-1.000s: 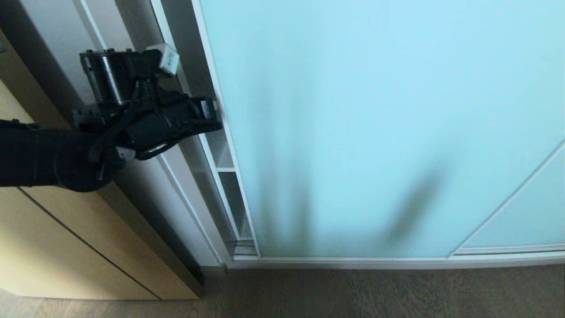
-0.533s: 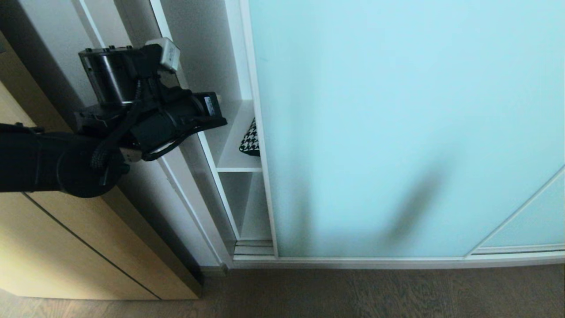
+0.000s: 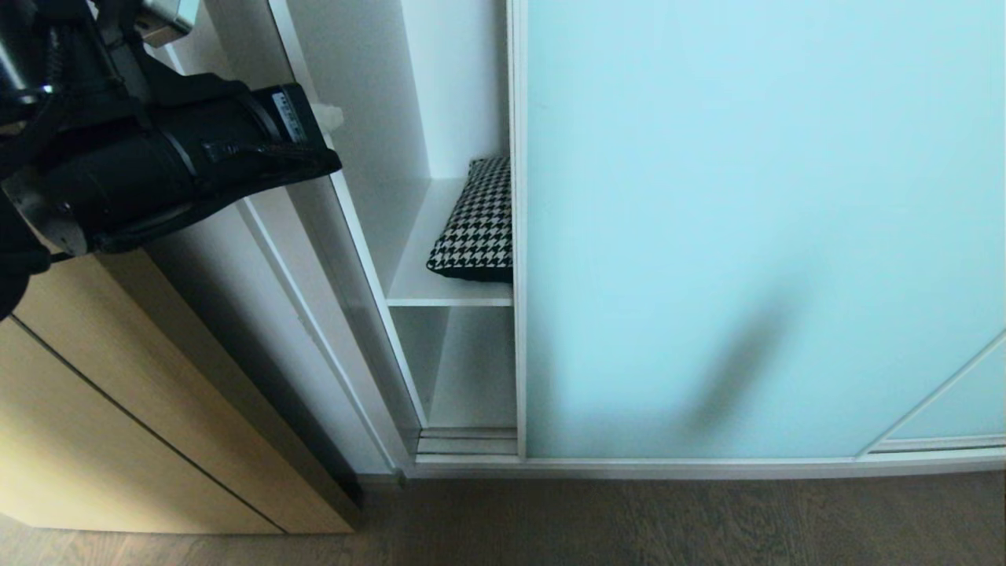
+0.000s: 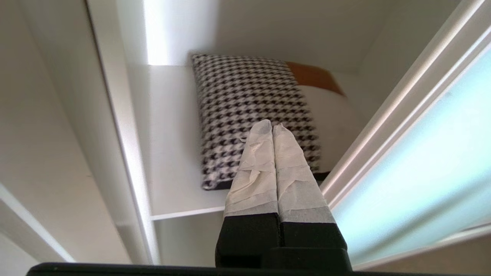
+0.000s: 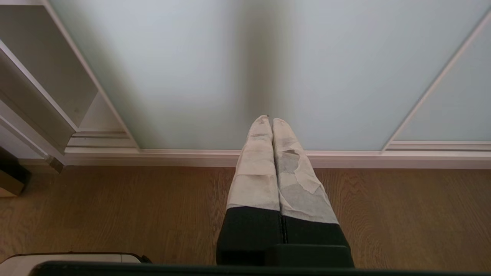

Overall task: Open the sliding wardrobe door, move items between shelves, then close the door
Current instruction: Open the door

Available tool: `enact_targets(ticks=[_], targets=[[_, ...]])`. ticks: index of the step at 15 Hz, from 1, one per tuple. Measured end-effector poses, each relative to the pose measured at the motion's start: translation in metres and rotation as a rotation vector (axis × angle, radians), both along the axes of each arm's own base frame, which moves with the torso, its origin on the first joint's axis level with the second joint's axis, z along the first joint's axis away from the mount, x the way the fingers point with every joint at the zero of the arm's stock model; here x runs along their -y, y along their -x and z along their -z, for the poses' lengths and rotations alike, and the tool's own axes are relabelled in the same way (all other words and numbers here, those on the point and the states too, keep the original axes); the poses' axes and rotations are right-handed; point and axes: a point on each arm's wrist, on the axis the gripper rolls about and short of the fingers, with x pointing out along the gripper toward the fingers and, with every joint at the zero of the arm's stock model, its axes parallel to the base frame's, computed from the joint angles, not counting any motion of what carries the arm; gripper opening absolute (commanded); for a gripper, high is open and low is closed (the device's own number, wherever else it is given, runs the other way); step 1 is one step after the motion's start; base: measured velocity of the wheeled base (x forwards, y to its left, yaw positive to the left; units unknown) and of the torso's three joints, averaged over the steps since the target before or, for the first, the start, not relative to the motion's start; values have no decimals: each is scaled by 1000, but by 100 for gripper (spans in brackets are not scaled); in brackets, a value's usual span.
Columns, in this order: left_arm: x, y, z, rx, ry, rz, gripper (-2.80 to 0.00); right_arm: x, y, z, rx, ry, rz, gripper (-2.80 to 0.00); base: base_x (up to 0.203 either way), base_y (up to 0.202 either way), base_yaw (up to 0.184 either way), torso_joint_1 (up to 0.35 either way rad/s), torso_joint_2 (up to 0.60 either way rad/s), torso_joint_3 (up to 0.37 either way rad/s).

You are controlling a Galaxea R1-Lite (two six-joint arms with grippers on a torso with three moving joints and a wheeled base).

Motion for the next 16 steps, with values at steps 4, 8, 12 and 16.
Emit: enact_targets(ticks=[4, 8, 12, 16], targets=[[-1, 2, 0, -8, 23, 6, -280, 0, 0, 0, 0, 0, 0, -280, 0, 0, 0, 0, 0, 0], [11, -16, 18, -69, 29, 28, -280, 0, 0, 0, 0, 0, 0, -280, 0, 0, 0, 0, 0, 0], [39, -33, 38, -140, 36, 87, -280, 0, 0, 0, 0, 0, 0, -280, 0, 0, 0, 0, 0, 0], [73, -56, 35, -92, -7, 114, -280, 0, 0, 0, 0, 0, 0, -280, 0, 0, 0, 0, 0, 0]])
